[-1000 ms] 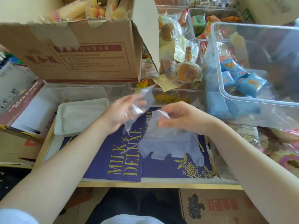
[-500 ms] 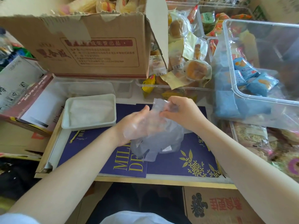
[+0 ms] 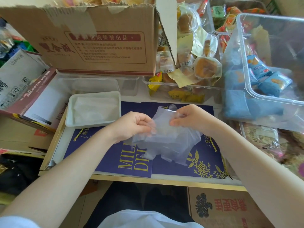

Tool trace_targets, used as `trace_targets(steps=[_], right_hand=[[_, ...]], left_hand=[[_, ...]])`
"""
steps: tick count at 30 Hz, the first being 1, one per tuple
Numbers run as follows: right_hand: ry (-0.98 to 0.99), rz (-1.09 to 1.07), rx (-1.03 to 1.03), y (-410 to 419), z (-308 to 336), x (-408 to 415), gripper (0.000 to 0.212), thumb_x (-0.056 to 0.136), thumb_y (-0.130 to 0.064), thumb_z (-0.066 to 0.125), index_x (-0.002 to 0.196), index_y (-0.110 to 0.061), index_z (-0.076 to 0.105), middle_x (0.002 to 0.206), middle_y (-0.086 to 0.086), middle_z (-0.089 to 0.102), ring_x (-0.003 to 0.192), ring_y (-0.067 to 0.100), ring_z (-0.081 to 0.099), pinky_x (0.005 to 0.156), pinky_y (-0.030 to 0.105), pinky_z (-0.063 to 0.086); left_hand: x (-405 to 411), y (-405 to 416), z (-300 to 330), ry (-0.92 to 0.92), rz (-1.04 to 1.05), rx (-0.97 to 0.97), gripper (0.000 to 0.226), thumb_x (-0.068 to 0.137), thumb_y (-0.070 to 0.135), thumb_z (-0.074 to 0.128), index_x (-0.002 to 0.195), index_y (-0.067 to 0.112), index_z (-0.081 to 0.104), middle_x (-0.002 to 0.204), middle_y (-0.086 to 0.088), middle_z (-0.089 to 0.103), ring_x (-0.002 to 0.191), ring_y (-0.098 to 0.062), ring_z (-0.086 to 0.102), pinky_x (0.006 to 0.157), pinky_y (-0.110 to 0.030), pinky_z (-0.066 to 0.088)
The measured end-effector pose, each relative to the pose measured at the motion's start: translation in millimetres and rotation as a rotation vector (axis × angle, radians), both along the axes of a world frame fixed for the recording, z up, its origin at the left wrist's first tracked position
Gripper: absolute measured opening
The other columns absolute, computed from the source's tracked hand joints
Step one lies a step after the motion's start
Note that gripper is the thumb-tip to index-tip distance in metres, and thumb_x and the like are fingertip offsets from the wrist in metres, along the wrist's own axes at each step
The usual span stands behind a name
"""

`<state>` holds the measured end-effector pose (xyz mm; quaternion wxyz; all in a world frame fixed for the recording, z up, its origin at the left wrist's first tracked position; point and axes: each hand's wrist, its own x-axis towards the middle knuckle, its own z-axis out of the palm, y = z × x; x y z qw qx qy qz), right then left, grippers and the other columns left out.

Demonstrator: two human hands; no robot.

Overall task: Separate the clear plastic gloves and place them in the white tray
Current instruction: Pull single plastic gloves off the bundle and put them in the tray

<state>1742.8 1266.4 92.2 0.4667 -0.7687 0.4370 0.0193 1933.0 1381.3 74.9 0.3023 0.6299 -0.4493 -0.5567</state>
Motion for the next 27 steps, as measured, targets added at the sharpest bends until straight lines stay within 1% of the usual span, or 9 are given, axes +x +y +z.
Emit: trace_targets(steps=[4, 7, 10, 12, 14, 16, 19, 24, 27], right_hand=[[0.012, -0.028, 0.067, 2, -2, -1, 0.013, 0.082, -0.022, 0.070, 0.080, -0.010, 0.067, 0.078, 0.006, 0.064, 0.070, 0.014, 0.055, 0.065, 0.025, 0.041], [0.001, -0.056, 0.054, 1, -3, -1, 0.018, 0.081, -0.020, 0.071, 0.069, -0.011, 0.060, 0.067, 0.000, 0.057, 0.061, 0.012, 0.050, 0.058, 0.023, 0.039], [-0.008, 0.001, 0.014, 4, -7, 2, 0.017, 0.077, -0.018, 0.075, 0.070, -0.010, 0.063, 0.068, 0.002, 0.064, 0.062, 0.012, 0.055, 0.063, 0.028, 0.047], [-0.004, 0.035, -0.027, 8, -11, 6, 0.017, 0.075, -0.020, 0.077, 0.072, -0.009, 0.065, 0.072, 0.002, 0.067, 0.064, 0.013, 0.058, 0.064, 0.031, 0.050], [-0.007, 0.060, -0.070, 11, -14, 10, 0.021, 0.074, -0.021, 0.078, 0.066, -0.015, 0.060, 0.066, -0.005, 0.061, 0.058, 0.007, 0.052, 0.057, 0.023, 0.043], [-0.038, 0.058, -0.075, 14, -14, 13, 0.027, 0.074, -0.019, 0.078, 0.062, -0.017, 0.054, 0.062, -0.008, 0.054, 0.054, 0.006, 0.046, 0.053, 0.020, 0.036], [-0.066, 0.033, -0.064, 16, -17, 12, 0.027, 0.075, -0.021, 0.077, 0.066, -0.015, 0.052, 0.060, -0.007, 0.050, 0.054, 0.008, 0.043, 0.052, 0.021, 0.032], [-0.082, -0.024, 0.006, 17, -29, 1, 0.022, 0.075, -0.025, 0.076, 0.085, -0.008, 0.065, 0.078, 0.009, 0.066, 0.069, 0.022, 0.059, 0.064, 0.033, 0.046], [-0.170, -0.081, 0.161, 20, -41, -11, 0.018, 0.080, -0.016, 0.073, 0.086, 0.000, 0.068, 0.076, 0.012, 0.069, 0.061, 0.017, 0.061, 0.066, 0.029, 0.049]], left_hand=[[5, 6, -5, -0.132, -0.072, 0.103, 0.014, 0.078, 0.003, 0.072, 0.085, 0.015, 0.070, 0.077, 0.003, 0.073, 0.070, -0.004, 0.065, 0.074, -0.017, 0.049], [12, 13, -9, -0.188, -0.060, 0.163, 0.008, 0.074, 0.013, 0.077, 0.080, 0.017, 0.074, 0.076, 0.004, 0.074, 0.072, -0.005, 0.066, 0.071, -0.018, 0.049], [17, 18, -11, -0.234, -0.052, 0.180, 0.010, 0.074, 0.011, 0.076, 0.077, 0.020, 0.074, 0.075, 0.004, 0.074, 0.074, -0.009, 0.067, 0.072, -0.023, 0.050], [14, 16, -8, -0.271, -0.113, 0.197, 0.014, 0.074, 0.009, 0.075, 0.083, 0.020, 0.073, 0.079, 0.006, 0.074, 0.079, -0.010, 0.067, 0.075, -0.027, 0.053], [7, 12, -6, -0.262, -0.135, 0.174, 0.019, 0.075, 0.019, 0.076, 0.092, 0.024, 0.071, 0.086, 0.008, 0.073, 0.081, -0.006, 0.067, 0.074, -0.021, 0.051], [-4, 5, -5, -0.209, -0.049, 0.105, 0.013, 0.080, 0.029, 0.073, 0.092, 0.026, 0.072, 0.086, 0.010, 0.072, 0.075, -0.002, 0.064, 0.070, -0.017, 0.047], [-16, -3, -11, -0.188, 0.123, 0.004, 0.014, 0.086, 0.026, 0.066, 0.075, 0.023, 0.073, 0.073, 0.005, 0.069, 0.068, -0.008, 0.054, 0.071, -0.029, 0.043], [-14, -4, -12, -0.135, 0.217, -0.071, 0.015, 0.086, 0.015, 0.066, 0.074, 0.023, 0.072, 0.069, 0.008, 0.071, 0.068, -0.005, 0.060, 0.072, -0.026, 0.046], [-3, -3, -16, -0.173, 0.291, -0.085, 0.012, 0.087, 0.016, 0.064, 0.077, 0.020, 0.070, 0.069, 0.007, 0.070, 0.067, -0.005, 0.059, 0.073, -0.025, 0.046]])
